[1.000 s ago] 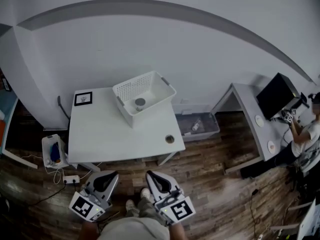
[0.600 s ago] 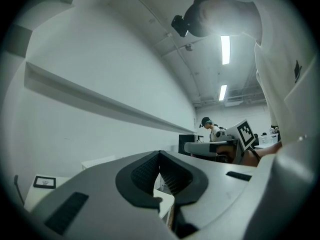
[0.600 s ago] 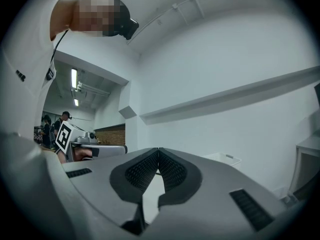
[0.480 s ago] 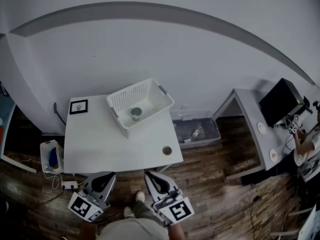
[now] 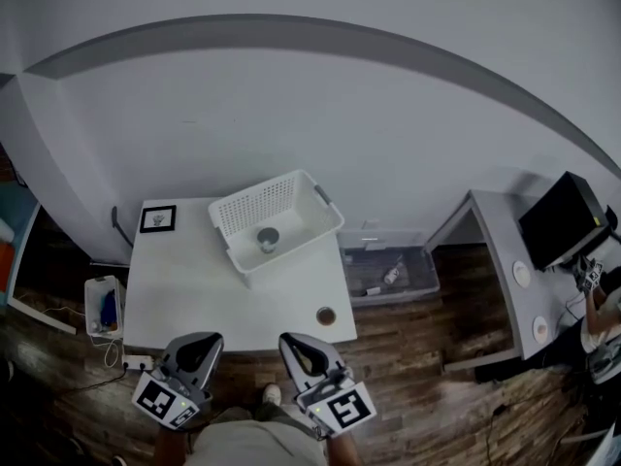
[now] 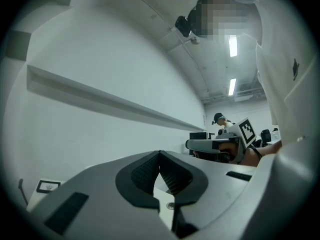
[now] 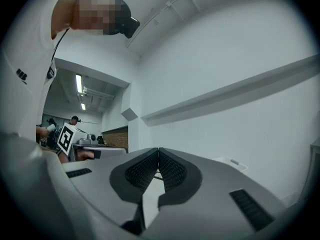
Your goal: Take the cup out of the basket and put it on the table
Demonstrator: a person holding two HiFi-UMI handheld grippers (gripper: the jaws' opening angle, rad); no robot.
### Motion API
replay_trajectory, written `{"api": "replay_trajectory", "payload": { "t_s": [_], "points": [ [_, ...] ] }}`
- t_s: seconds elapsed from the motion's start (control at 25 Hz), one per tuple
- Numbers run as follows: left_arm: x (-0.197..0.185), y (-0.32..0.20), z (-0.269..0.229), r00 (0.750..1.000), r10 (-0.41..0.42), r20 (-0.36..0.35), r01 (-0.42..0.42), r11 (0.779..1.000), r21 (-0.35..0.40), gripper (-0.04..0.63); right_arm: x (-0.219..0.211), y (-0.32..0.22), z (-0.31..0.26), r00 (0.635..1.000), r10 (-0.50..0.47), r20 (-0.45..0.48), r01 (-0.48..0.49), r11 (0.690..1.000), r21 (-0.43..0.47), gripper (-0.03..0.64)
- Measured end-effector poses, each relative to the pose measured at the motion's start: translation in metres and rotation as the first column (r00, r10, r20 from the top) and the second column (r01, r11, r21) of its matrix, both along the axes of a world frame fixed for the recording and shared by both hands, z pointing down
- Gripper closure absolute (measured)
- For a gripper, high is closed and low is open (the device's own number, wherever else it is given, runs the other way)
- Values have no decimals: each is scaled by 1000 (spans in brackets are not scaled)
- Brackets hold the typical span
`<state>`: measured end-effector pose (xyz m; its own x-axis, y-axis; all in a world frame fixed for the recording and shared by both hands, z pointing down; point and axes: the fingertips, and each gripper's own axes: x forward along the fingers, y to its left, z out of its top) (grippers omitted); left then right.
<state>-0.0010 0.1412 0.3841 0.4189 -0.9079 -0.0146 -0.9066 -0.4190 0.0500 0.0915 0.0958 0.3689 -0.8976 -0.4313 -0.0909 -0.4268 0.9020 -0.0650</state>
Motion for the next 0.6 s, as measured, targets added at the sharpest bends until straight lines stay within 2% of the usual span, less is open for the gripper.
{"api": "replay_trajectory", "payload": {
  "t_s": [0.28,0.6],
  "points": [
    [-3,-19,1,999,-38,12,38,999,4,594,-5,-24,0,999,-39,21,39,999,-2,607],
    [-13,-48,1,999,-31,13,31,1000,-1,594,-16,-51,5,999,-31,19,32,999,-7,606]
  ]
}}
